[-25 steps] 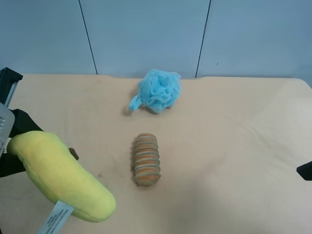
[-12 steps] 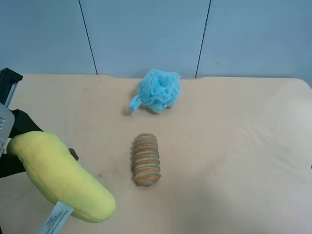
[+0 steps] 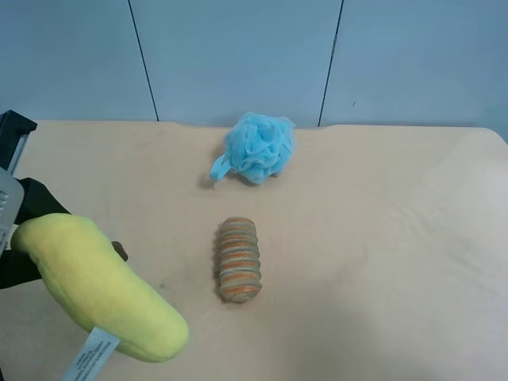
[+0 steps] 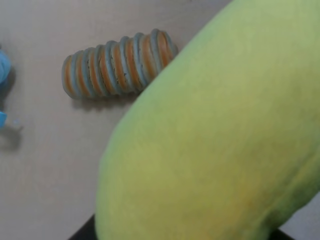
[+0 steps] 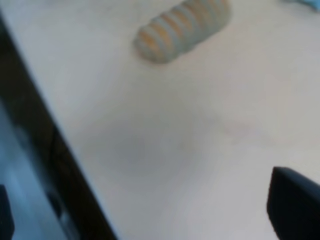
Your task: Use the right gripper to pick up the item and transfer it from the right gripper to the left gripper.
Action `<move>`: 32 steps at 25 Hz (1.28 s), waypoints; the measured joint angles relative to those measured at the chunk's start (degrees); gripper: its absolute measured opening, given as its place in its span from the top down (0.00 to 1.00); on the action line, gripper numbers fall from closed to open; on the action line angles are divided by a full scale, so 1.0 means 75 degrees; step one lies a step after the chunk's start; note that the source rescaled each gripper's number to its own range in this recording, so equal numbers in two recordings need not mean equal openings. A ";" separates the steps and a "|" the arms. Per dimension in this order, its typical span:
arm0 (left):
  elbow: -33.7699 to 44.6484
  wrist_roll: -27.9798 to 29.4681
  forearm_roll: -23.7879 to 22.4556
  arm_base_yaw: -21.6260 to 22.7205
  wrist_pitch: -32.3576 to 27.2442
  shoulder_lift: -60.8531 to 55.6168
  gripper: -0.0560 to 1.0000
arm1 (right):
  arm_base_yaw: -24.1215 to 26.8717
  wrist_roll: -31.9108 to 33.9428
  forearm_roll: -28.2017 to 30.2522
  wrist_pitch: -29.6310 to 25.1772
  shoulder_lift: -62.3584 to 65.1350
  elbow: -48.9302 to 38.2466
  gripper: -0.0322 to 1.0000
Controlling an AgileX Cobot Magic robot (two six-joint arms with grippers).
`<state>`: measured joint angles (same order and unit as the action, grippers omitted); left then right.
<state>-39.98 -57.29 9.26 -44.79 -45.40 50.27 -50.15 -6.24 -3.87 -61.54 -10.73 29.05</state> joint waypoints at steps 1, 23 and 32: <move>0.0000 0.0000 0.0000 0.0000 0.0000 0.0000 0.95 | 0.0302 0.0000 0.0000 0.0000 0.0205 0.0000 0.00; -0.0221 0.5579 -0.1672 0.0000 0.0666 0.0381 0.95 | 0.4175 0.0000 -0.0032 -0.0006 0.1450 -0.0016 0.00; -0.1748 0.7867 -0.2711 0.1124 -0.0258 0.2859 0.95 | 0.4192 0.0000 -0.0032 -0.0006 0.1450 -0.0016 0.00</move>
<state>-53.08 1.71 -11.08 -36.36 -47.33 71.72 -18.72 -6.24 -4.11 -61.58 0.14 28.93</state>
